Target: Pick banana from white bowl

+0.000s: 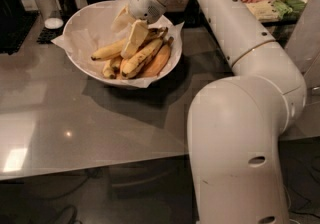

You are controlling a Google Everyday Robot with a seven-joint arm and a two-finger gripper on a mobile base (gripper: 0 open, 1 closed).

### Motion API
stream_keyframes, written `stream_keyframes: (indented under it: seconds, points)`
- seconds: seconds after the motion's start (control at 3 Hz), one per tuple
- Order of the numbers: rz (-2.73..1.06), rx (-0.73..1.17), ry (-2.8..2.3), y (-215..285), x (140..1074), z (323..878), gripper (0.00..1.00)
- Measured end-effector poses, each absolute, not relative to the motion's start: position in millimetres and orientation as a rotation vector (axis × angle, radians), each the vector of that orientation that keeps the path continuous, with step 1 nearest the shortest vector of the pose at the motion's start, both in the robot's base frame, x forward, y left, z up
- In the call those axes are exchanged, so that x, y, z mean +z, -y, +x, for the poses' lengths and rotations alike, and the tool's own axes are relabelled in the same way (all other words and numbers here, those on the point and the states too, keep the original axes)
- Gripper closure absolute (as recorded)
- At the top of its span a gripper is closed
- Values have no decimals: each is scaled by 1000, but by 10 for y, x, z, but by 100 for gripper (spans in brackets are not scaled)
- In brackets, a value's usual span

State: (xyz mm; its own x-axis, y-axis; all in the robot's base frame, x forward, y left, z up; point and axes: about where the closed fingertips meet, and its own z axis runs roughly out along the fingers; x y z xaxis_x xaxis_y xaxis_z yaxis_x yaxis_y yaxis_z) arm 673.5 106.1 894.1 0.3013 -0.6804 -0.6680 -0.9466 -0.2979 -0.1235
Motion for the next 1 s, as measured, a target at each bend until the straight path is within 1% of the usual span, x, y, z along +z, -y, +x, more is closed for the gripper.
stream_keyframes:
  seconds: [0.67, 1.0]
  points:
    - [-2068, 694, -1443, -1055, 8969, 6730, 81]
    - [-2043, 671, -1459, -952, 8996, 6707, 100]
